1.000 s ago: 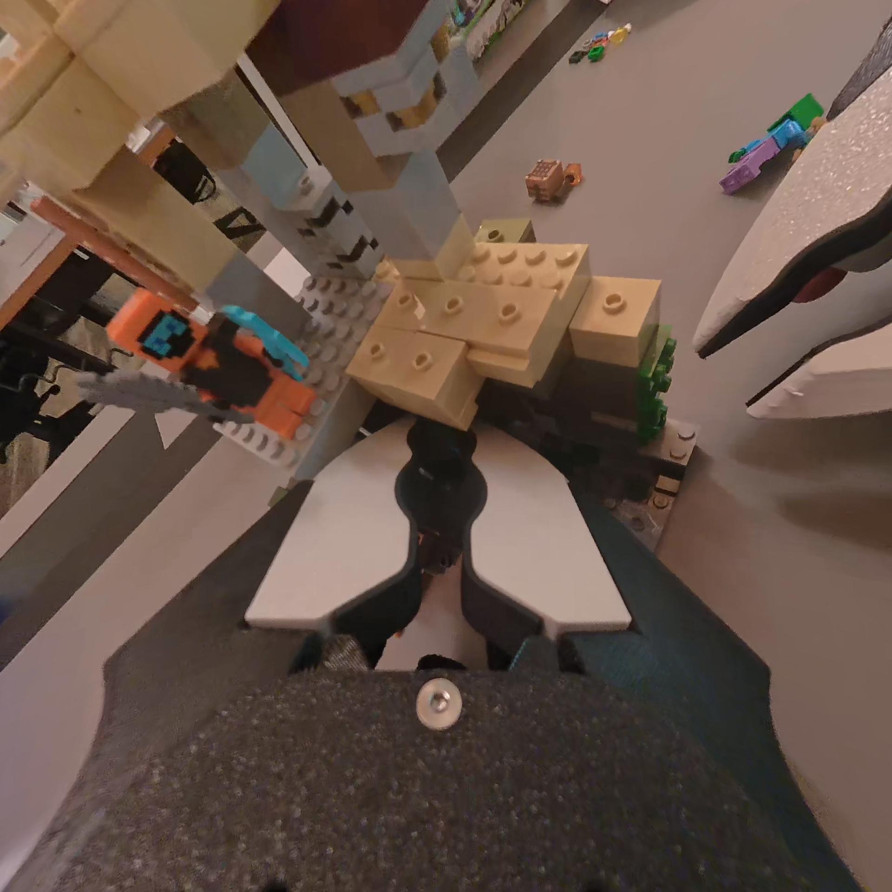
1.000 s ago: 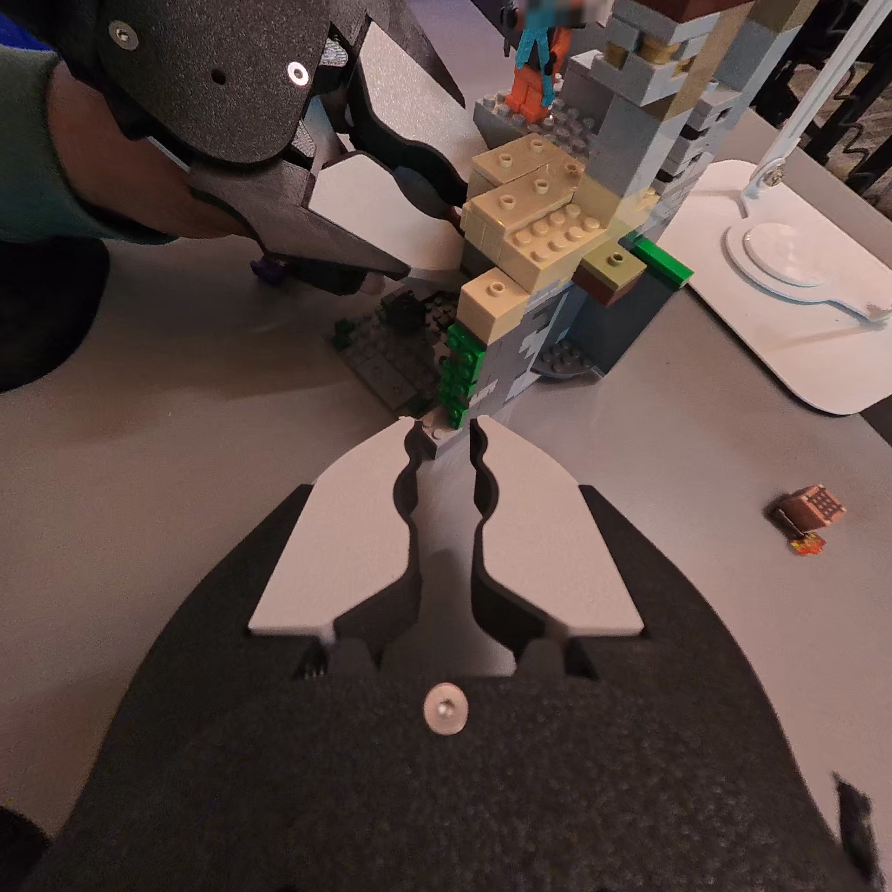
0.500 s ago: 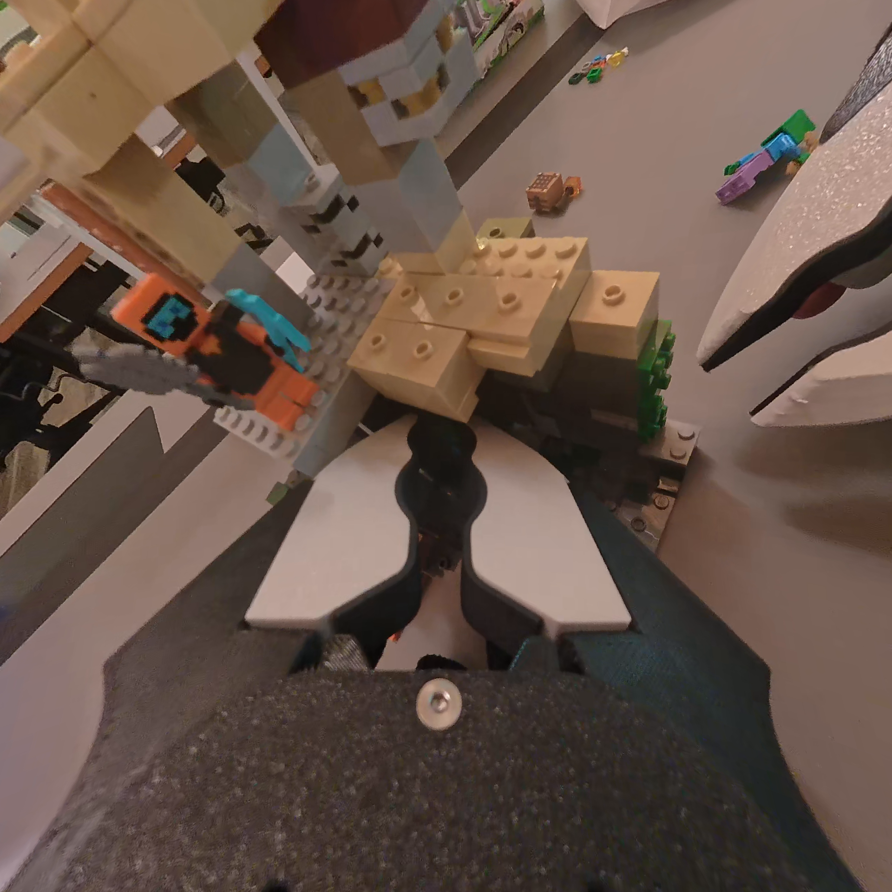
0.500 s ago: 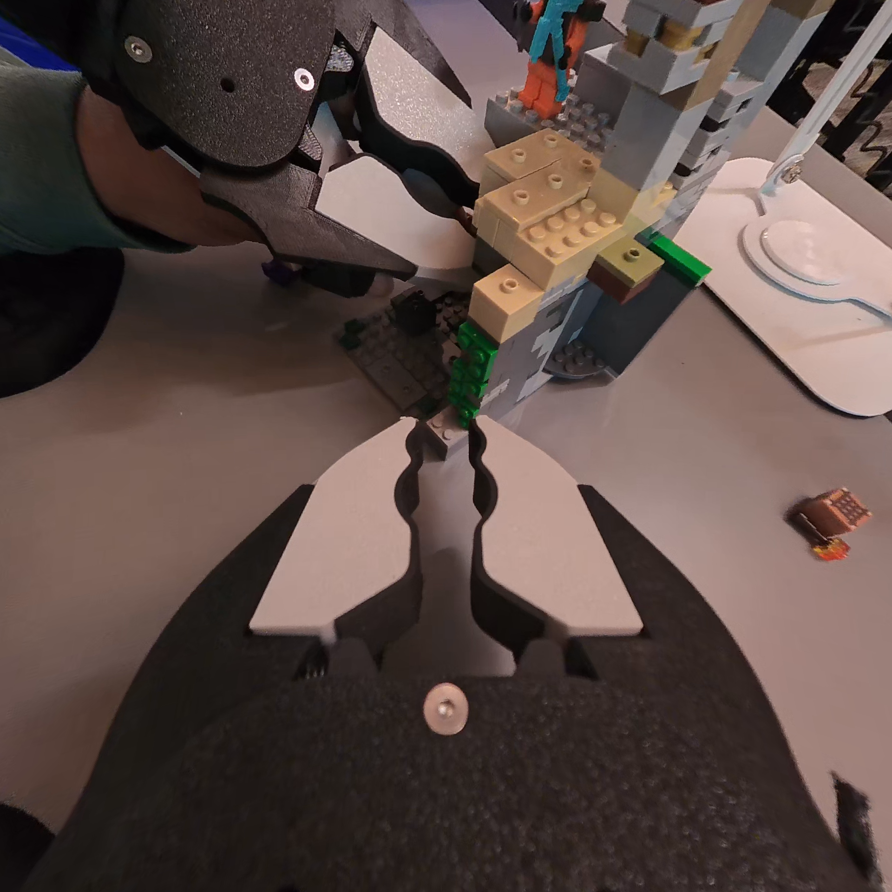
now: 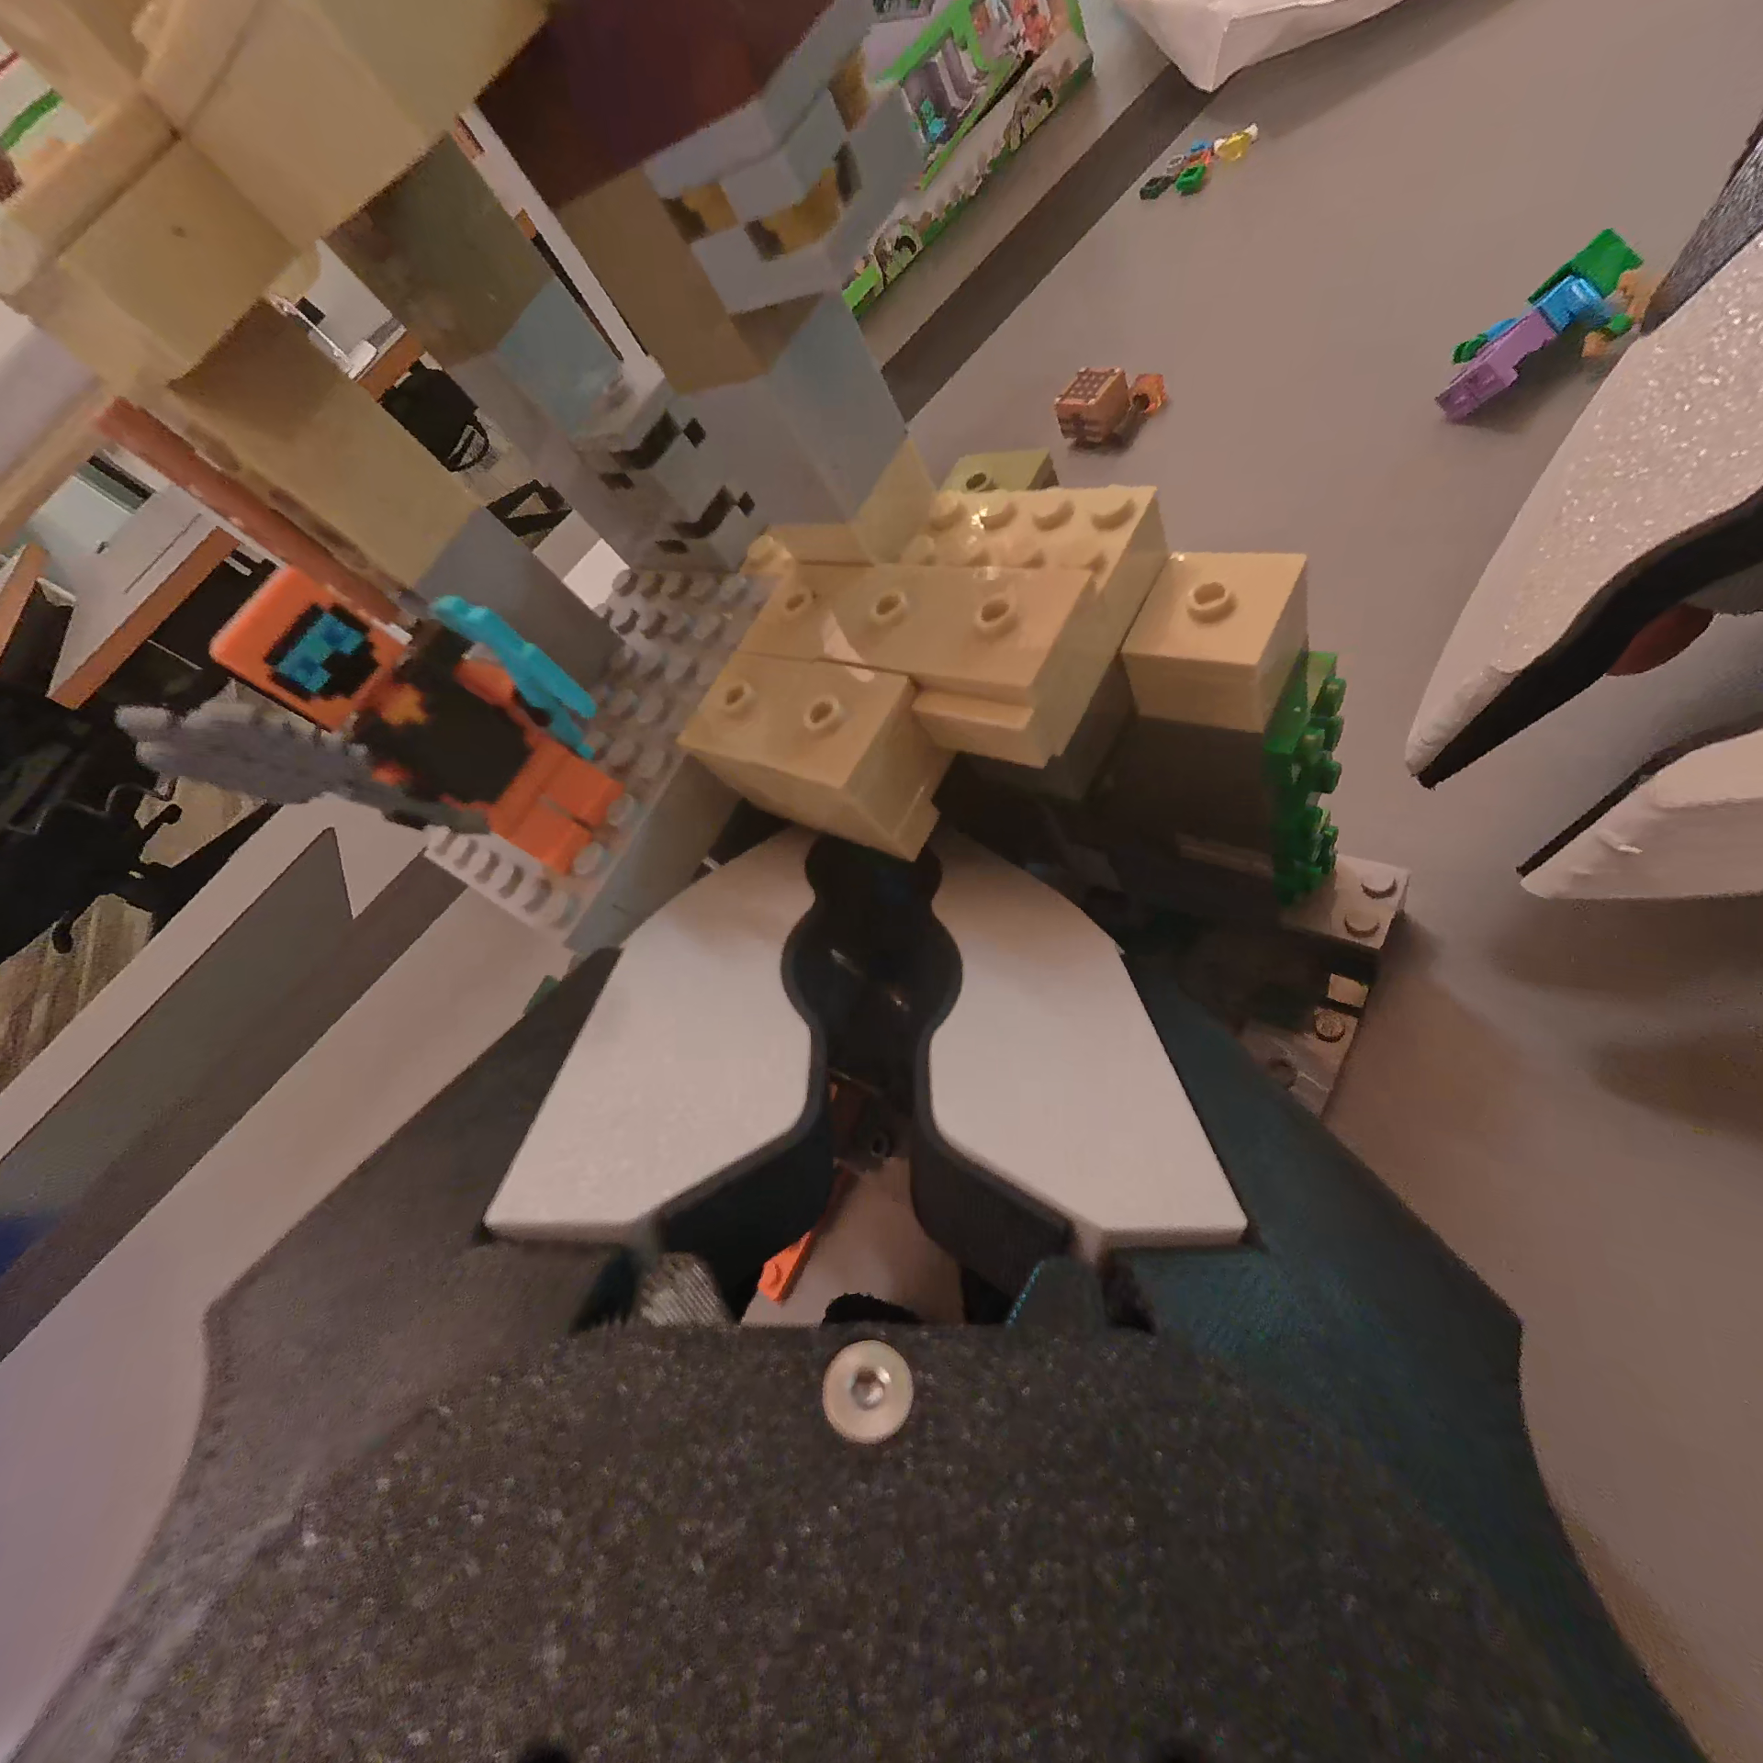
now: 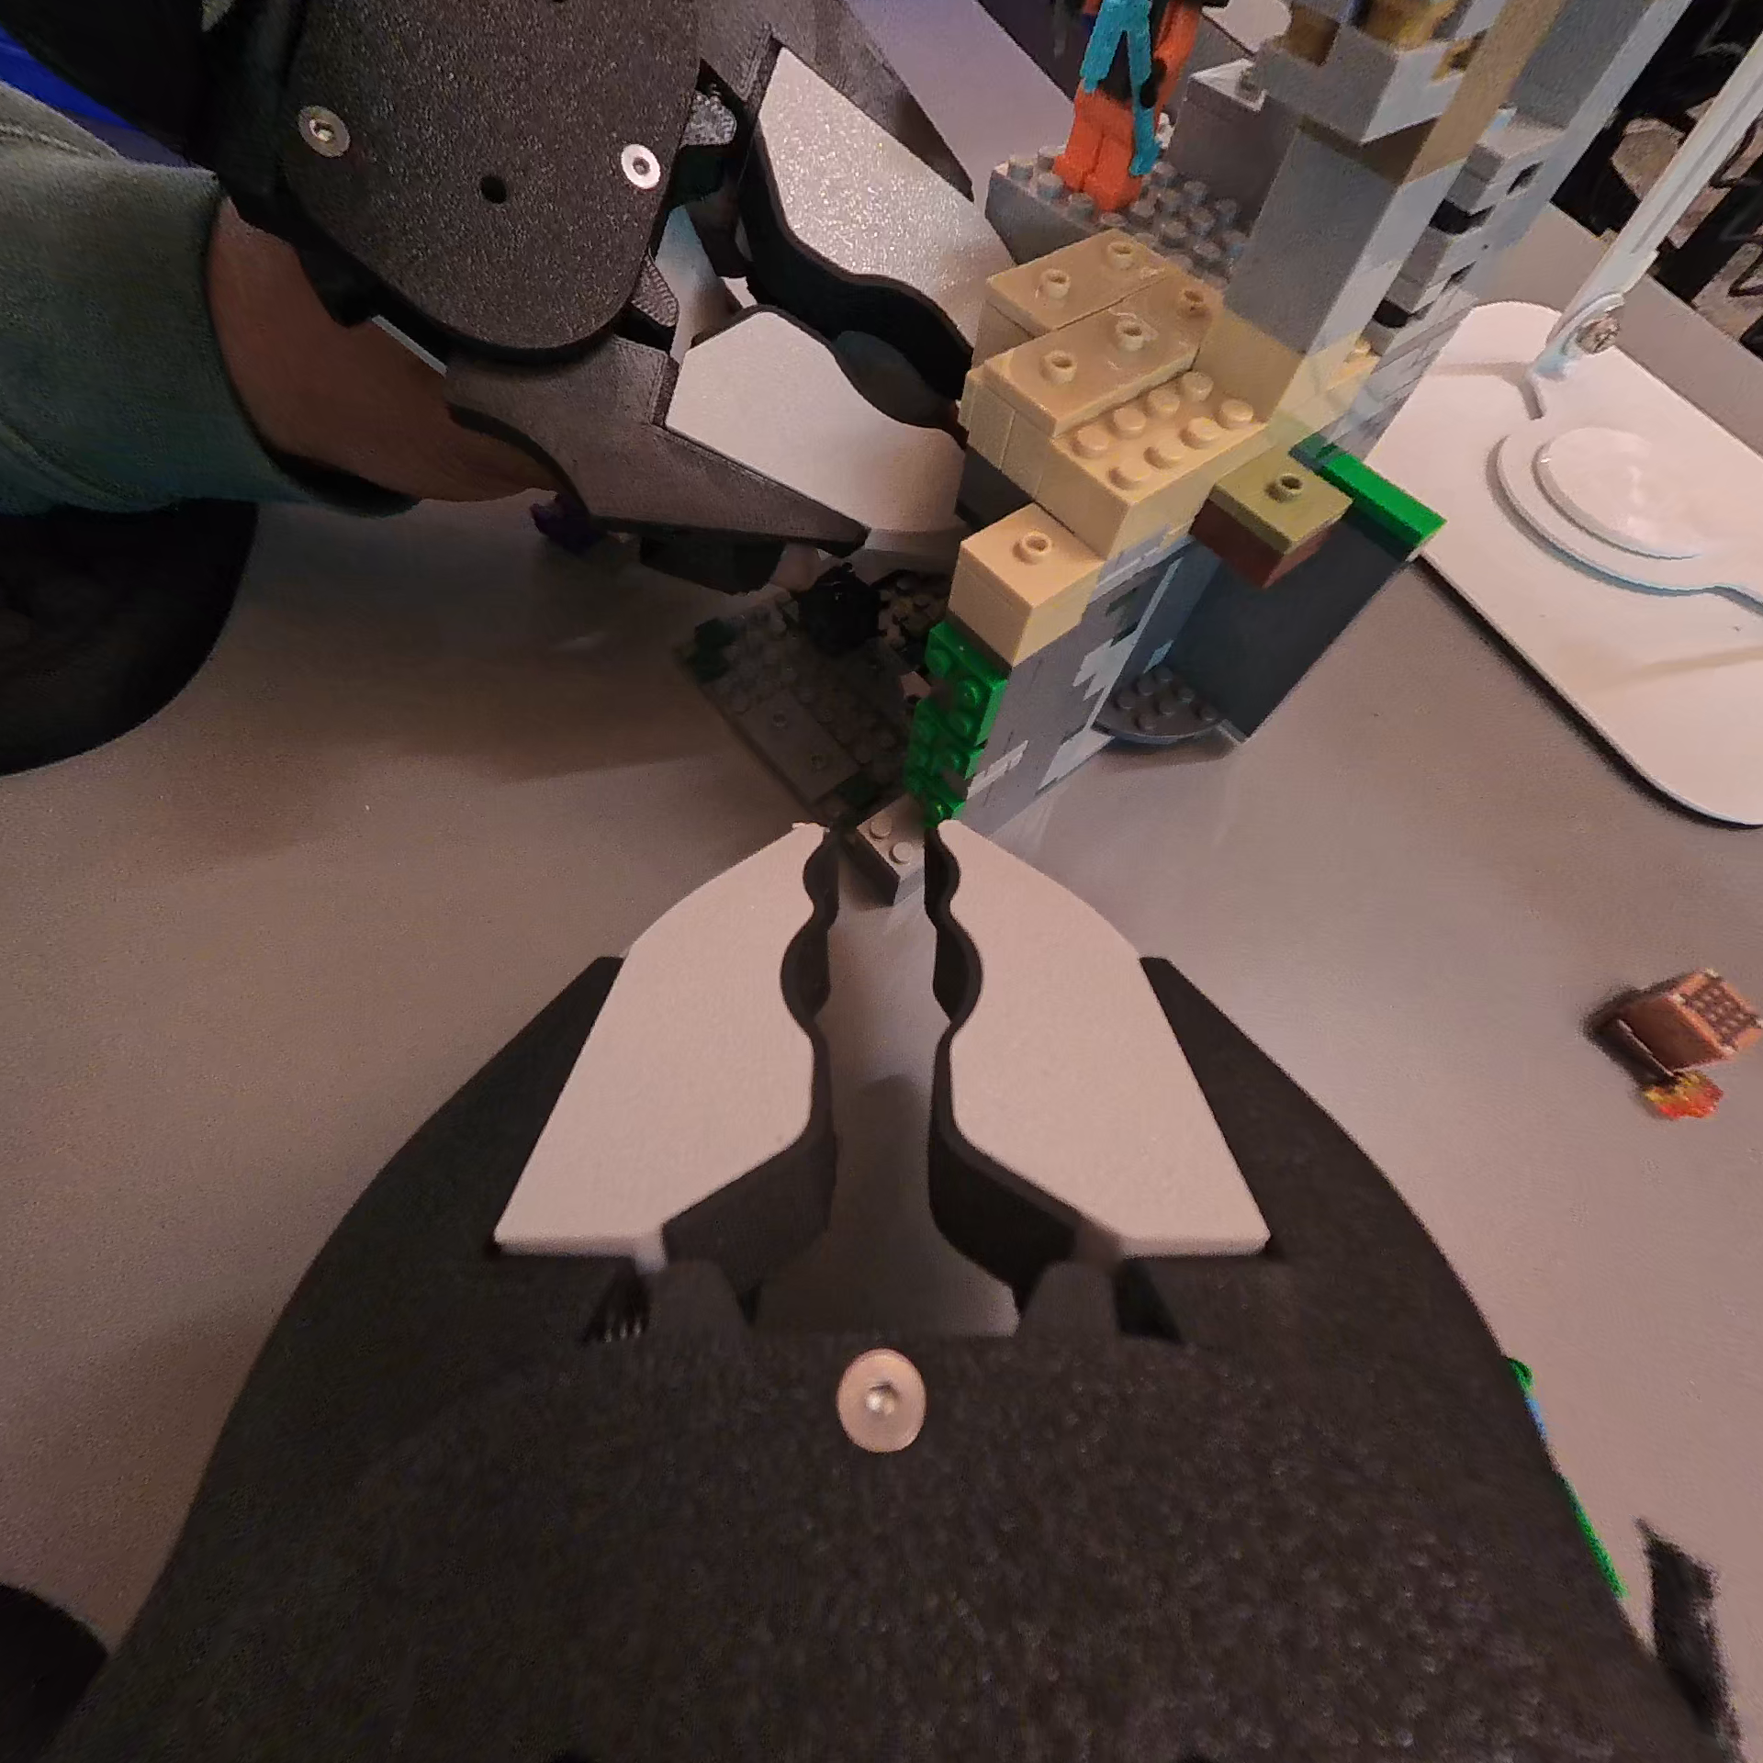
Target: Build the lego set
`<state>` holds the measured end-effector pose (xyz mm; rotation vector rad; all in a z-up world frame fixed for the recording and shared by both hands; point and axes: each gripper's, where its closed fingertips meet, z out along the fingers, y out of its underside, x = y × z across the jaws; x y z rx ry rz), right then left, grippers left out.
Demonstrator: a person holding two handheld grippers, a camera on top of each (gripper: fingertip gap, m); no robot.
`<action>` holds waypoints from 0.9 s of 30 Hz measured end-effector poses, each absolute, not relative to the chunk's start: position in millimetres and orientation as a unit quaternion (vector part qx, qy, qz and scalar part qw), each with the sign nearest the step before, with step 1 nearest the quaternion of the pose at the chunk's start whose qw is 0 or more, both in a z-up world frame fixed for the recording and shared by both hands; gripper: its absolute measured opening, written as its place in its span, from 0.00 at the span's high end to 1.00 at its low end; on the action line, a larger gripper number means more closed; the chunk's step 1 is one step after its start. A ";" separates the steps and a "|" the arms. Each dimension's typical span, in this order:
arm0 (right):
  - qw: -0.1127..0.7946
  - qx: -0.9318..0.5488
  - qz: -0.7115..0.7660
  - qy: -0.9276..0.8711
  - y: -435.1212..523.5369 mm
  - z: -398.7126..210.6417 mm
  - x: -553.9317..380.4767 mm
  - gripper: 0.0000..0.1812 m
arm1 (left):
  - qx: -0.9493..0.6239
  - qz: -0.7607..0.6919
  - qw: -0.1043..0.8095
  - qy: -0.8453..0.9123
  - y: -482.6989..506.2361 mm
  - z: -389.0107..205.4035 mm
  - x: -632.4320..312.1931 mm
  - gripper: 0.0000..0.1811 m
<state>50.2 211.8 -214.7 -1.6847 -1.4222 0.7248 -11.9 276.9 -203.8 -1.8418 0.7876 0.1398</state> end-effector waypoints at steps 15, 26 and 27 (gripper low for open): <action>0.391 -0.671 0.289 -0.559 211.8 -221.1 49.9 0.91 | -0.781 0.028 0.521 0.343 274.3 -205.0 -12.7 0.93; 0.395 -0.666 0.282 -0.566 208.1 -221.2 47.3 0.91 | -0.791 0.000 0.515 0.331 273.8 -204.5 -14.5 0.93; 0.394 -0.666 0.282 -0.567 207.9 -221.2 47.1 0.91 | -0.791 -0.002 0.515 0.331 273.8 -204.5 -14.3 0.94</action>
